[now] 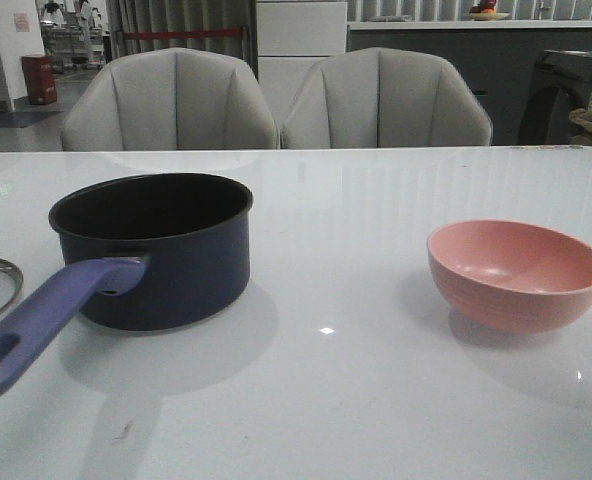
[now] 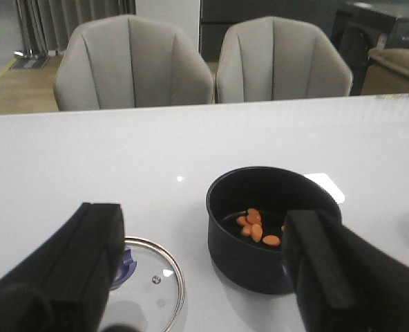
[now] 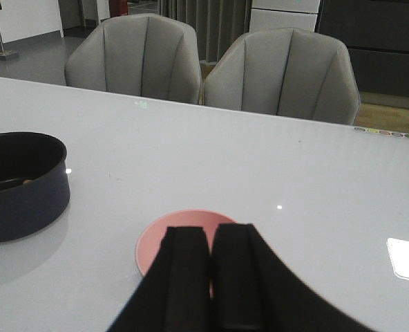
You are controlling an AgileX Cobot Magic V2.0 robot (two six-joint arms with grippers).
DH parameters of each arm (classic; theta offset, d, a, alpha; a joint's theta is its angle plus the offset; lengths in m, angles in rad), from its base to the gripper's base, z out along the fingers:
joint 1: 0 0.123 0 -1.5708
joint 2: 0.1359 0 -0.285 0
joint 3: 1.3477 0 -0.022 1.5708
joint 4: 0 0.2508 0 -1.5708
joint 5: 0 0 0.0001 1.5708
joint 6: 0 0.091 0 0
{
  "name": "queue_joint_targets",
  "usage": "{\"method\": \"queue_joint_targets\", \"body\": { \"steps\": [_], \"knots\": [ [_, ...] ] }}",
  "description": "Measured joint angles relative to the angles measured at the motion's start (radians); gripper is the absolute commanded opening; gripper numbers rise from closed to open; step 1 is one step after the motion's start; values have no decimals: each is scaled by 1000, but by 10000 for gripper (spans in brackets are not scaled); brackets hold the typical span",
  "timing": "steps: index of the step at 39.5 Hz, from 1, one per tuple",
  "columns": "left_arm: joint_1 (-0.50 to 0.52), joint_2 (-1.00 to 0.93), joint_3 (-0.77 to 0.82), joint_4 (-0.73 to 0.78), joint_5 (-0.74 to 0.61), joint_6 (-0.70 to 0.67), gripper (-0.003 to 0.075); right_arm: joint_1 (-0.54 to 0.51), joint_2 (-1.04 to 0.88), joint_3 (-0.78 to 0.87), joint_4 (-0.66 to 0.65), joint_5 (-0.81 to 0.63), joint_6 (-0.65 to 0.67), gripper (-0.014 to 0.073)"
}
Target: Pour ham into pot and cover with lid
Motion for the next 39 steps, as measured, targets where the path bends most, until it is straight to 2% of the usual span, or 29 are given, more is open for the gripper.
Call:
{"method": "queue_joint_targets", "body": {
  "steps": [15, 23, 32, 39],
  "knots": [
    [0, 379, -250, 67, 204, -22, 525, 0, 0, 0, 0, 0, 0, 155],
    [15, 539, -338, 125, 268, -42, 525, 0, 0, 0, 0, 0, 0, 155],
    [159, 684, -374, 125, 295, -44, 525, 0, 0, 0, 0, 0, 0, 155],
    [253, 804, -393, 6, 276, 44, 525, 0, 0, 0, 0, 0, 0, 155]
  ]
}}
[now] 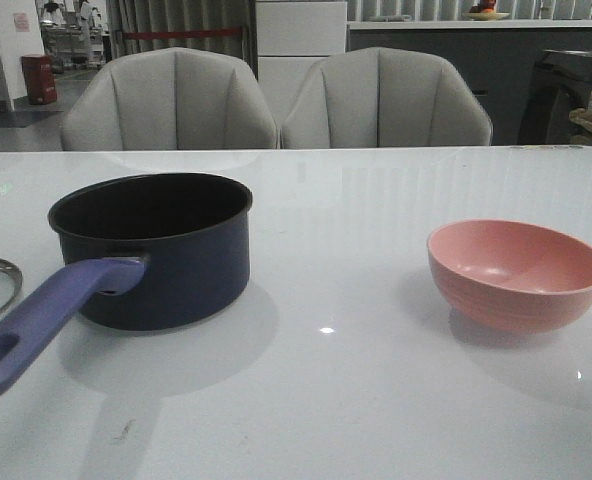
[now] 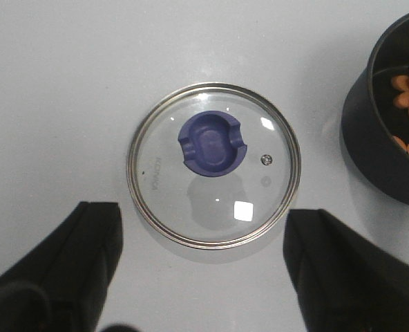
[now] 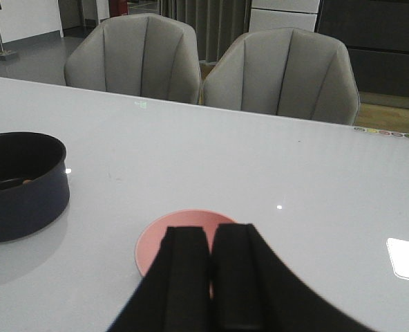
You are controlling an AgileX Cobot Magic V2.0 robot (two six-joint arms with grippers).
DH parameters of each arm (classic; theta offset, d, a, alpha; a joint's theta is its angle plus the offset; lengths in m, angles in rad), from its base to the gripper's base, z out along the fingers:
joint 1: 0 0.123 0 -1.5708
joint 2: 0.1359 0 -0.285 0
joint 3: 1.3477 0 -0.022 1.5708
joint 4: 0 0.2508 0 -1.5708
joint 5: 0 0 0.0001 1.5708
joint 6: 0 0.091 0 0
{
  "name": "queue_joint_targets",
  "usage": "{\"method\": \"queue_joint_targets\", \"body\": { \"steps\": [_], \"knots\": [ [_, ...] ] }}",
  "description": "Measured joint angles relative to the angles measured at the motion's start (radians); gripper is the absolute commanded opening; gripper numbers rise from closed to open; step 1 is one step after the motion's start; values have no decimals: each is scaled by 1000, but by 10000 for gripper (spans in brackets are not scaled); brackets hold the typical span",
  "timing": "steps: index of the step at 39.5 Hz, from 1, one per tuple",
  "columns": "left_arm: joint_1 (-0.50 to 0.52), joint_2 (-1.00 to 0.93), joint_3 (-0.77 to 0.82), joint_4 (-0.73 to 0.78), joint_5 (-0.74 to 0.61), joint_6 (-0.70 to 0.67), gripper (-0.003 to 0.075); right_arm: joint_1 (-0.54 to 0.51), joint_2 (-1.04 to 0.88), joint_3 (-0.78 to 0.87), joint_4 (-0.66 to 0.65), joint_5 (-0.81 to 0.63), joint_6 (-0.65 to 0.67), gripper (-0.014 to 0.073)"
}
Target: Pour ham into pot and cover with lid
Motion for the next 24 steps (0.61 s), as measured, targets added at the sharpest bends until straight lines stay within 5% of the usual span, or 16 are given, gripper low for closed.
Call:
{"method": "queue_joint_targets", "body": {
  "steps": [24],
  "knots": [
    [51, 535, -400, -136, 233, 132, 633, 0, 0, 0, 0, 0, 0, 155]
  ]
}}
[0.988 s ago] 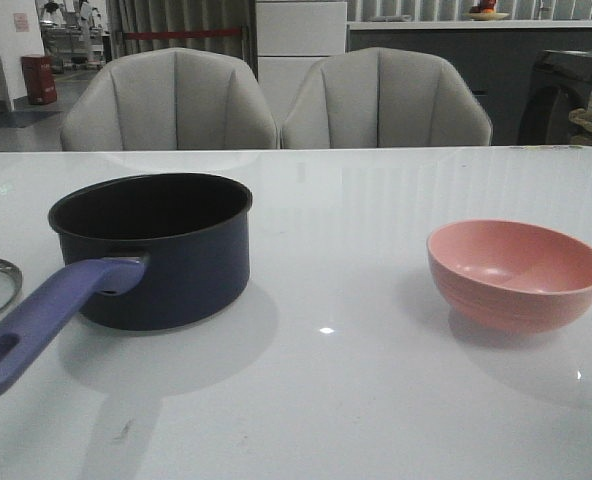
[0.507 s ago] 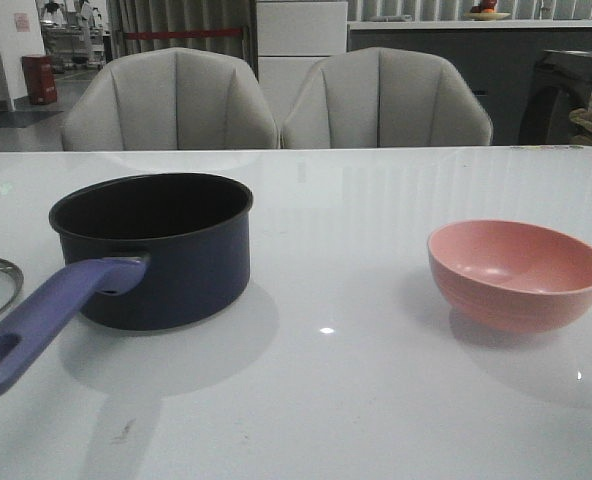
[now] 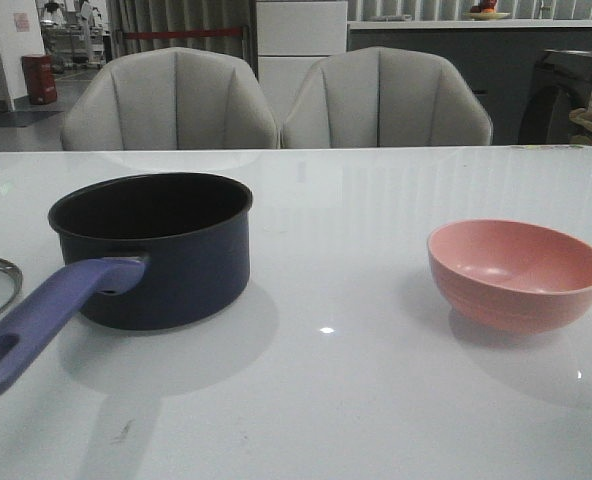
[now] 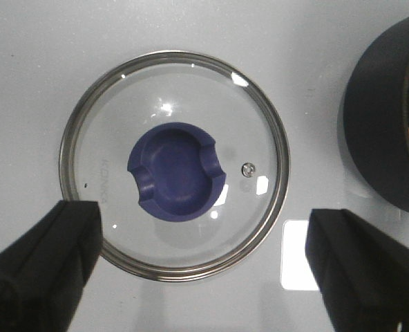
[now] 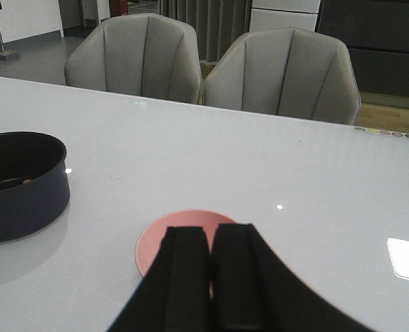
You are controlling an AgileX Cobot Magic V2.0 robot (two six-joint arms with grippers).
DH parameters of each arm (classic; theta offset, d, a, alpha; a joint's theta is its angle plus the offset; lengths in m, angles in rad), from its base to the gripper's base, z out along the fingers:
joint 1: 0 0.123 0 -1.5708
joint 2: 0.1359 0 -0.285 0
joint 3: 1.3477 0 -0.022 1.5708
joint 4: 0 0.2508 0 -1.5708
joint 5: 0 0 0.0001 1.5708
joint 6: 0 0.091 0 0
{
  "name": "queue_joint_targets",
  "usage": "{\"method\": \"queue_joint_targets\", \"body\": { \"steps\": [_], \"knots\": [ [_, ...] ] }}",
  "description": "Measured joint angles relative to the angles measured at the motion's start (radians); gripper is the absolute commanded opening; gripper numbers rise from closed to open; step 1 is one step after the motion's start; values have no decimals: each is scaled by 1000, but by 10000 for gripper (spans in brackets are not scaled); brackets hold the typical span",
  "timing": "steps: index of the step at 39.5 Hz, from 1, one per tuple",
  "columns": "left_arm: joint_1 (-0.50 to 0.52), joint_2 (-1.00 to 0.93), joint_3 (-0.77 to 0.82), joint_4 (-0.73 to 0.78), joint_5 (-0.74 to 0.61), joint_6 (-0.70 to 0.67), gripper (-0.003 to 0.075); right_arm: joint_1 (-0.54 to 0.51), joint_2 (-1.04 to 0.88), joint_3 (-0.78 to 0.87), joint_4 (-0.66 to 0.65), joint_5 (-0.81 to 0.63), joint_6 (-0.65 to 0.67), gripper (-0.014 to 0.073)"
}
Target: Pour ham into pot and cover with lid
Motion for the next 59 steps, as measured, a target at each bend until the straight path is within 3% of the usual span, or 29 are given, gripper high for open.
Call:
{"method": "queue_joint_targets", "body": {
  "steps": [43, 47, 53, 59],
  "knots": [
    [-4, 313, -82, 44, -10, 12, 619, 0, 0, 0, 0, 0, 0, 155],
    [-4, 315, -82, 43, -8, 8, 535, 0, 0, 0, 0, 0, 0, 155],
    [-4, 315, -82, 43, 0, 6, 332, 0, 0, 0, 0, 0, 0, 155],
    [-4, 315, -85, 39, 13, 6, 217, 0, 0, 0, 0, -1, 0, 155]
  ]
}}
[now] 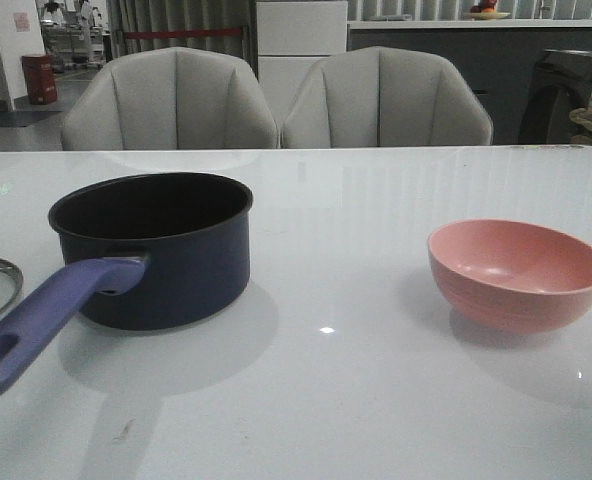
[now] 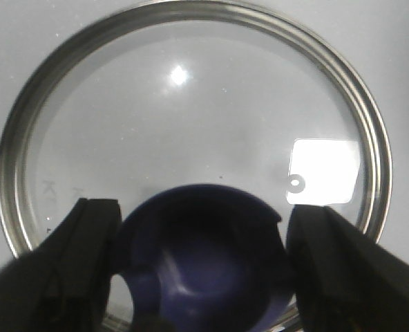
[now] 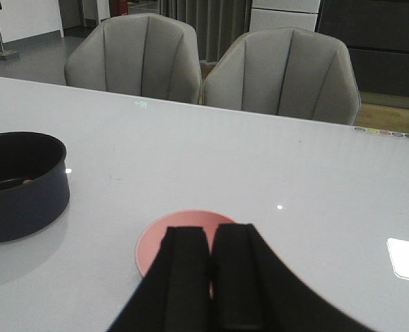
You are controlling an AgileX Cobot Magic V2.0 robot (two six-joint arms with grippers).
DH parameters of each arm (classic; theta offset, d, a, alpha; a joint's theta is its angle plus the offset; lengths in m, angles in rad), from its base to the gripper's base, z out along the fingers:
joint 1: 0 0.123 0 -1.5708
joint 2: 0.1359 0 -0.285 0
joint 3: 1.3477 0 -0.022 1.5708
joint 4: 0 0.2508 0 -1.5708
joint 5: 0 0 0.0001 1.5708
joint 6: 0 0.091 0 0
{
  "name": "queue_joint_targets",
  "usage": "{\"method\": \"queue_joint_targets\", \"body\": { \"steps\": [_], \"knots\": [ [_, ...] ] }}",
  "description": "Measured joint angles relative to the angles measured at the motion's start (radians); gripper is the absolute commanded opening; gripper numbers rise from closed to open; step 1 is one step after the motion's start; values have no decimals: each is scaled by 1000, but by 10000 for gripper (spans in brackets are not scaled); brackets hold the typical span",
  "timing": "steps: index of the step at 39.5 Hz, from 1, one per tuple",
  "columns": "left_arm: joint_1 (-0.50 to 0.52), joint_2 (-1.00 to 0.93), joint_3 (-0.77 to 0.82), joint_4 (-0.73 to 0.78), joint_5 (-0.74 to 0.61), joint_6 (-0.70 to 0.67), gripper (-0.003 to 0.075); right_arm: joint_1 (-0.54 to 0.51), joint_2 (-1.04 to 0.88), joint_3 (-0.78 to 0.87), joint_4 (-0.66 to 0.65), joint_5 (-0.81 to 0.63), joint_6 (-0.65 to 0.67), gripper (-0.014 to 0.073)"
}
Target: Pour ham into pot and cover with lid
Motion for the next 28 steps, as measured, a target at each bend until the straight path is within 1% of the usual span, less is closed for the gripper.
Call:
{"method": "queue_joint_targets", "body": {
  "steps": [4, 12, 18, 24, 28],
  "knots": [
    [0, 0, 0, 0, 2, -1, 194, 0, 0, 0, 0, 0, 0, 155],
    [0, 0, -19, -1, 29, -2, 195, 0, 0, 0, 0, 0, 0, 155],
    [0, -8, -74, -5, 48, -2, 195, 0, 0, 0, 0, 0, 0, 155],
    [0, -64, -138, -9, 63, -3, 195, 0, 0, 0, 0, 0, 0, 155],
    [-2, -94, -192, -9, 98, -3, 195, 0, 0, 0, 0, 0, 0, 155]
  ]
}}
